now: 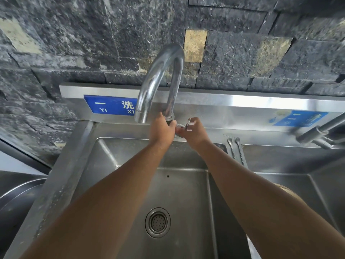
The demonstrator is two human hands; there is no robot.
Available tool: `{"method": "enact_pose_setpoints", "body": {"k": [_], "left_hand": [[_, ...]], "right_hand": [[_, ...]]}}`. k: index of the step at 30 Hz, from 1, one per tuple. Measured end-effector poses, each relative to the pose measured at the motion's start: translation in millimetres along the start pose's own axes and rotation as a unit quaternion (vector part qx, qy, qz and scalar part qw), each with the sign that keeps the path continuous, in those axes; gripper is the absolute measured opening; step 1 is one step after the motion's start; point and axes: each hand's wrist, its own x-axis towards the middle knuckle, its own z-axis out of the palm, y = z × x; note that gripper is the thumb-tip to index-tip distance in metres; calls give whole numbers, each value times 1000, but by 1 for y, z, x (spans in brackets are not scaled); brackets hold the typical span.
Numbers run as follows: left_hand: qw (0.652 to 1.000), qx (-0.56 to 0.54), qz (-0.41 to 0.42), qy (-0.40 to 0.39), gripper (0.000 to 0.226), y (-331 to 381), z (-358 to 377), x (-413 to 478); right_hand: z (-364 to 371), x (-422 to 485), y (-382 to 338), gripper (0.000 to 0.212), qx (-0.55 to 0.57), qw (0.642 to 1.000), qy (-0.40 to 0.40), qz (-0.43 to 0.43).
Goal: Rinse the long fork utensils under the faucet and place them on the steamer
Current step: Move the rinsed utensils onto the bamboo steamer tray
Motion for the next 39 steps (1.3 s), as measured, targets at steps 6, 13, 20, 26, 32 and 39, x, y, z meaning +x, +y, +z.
{"method": "enact_pose_setpoints", "body": {"k": [6, 13, 20, 26, 32, 39], "left_hand": [[999, -38, -30, 18, 43, 5, 14, -51], [997, 6, -55, -62, 52, 24, 52, -147], [985, 53, -100, -130, 84, 23, 127, -235], [982, 56, -136, -115, 95, 27, 188, -287], [982, 112, -128, -85, 89, 20, 219, -291], [972, 209, -109, -18, 70, 16, 229, -295]], "right_hand": [[-45, -34, 16, 52, -47, 999, 13, 2], [-130, -83, 41, 22, -28, 999, 20, 28], [-203, -110, 97, 16, -47, 995, 23, 80], [-223, -110, 137, 14, -117, 989, 12, 89], [-212, -91, 163, 23, -123, 990, 4, 71], [-198, -73, 178, 40, -200, 979, -1, 31]]}}
